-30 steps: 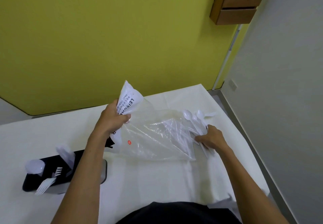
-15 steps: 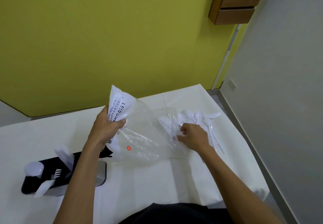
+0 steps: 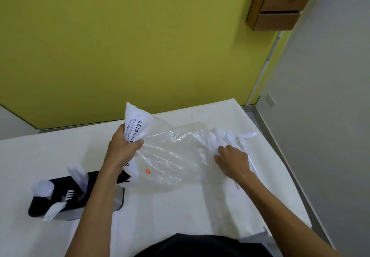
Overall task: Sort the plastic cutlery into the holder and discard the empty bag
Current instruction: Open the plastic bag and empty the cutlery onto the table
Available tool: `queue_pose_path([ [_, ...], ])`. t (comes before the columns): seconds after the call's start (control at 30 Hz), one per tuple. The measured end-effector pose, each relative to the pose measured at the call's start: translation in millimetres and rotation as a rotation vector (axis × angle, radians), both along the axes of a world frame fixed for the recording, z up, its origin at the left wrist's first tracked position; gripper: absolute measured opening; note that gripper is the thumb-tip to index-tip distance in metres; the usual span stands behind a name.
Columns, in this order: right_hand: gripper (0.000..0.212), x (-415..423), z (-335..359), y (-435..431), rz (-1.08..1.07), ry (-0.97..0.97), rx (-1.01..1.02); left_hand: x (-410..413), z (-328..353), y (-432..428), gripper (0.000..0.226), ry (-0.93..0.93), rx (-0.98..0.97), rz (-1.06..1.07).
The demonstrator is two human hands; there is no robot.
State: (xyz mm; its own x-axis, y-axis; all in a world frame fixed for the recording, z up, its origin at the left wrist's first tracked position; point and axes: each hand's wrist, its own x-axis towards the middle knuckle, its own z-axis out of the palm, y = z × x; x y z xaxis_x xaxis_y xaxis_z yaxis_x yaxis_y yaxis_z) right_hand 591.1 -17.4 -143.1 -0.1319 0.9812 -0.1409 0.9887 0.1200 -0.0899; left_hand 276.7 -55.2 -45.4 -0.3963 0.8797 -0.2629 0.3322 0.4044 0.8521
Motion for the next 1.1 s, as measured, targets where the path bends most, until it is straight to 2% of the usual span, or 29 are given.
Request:
queue_pose_path([
  [0.23, 0.025, 17.5, 14.0, 7.7, -0.130, -0.044, -0.152, -3.5, 9.0, 2.7, 0.035, -0.091, 0.023, 0.035],
  [0.3, 0.021, 18.1, 17.3, 10.0, -0.167, -0.020, -0.147, -5.9, 13.6, 1.6, 0.035, -0.147, 0.042, 0.066],
  [0.37, 0.028, 14.5, 20.8, 10.3, -0.176, 0.013, -0.090, -6.4, 18.2, 0.2, 0.031, -0.197, 0.061, 0.086],
  [0.5, 0.037, 5.0, 24.9, 11.3, -0.129, 0.195, 0.077, -3.4, 24.9, -0.4, 0.027, -0.275, 0.075, 0.100],
  [0.67, 0.027, 12.2, 33.1, 23.1, -0.153, 0.600, -0.050, -1.2, 25.9, -1.2, 0.028, -0.262, 0.075, 0.086],
  [0.73, 0.021, 13.2, 35.1, 24.6, -0.155, 0.595, -0.113, 2.8, 24.3, -1.4, 0.029, -0.280, 0.071, 0.071],
  [0.83, 0.008, 13.8, 28.8, 21.9, -0.173, 0.464, -0.225, 6.0, 23.6, -1.5, 0.027, -0.298, 0.059, 0.053],
  [0.97, 0.013, 22.1, 10.2, 11.5, -0.229, 0.306, -0.257, -4.5, 24.0, -4.5, 0.028, -0.290, 0.062, 0.071],
  [1.1, 0.015, 20.8, 14.9, 9.7, -0.288, 0.479, -0.123, -12.6, 23.2, -10.3, 0.029, -0.288, 0.047, 0.079],
])
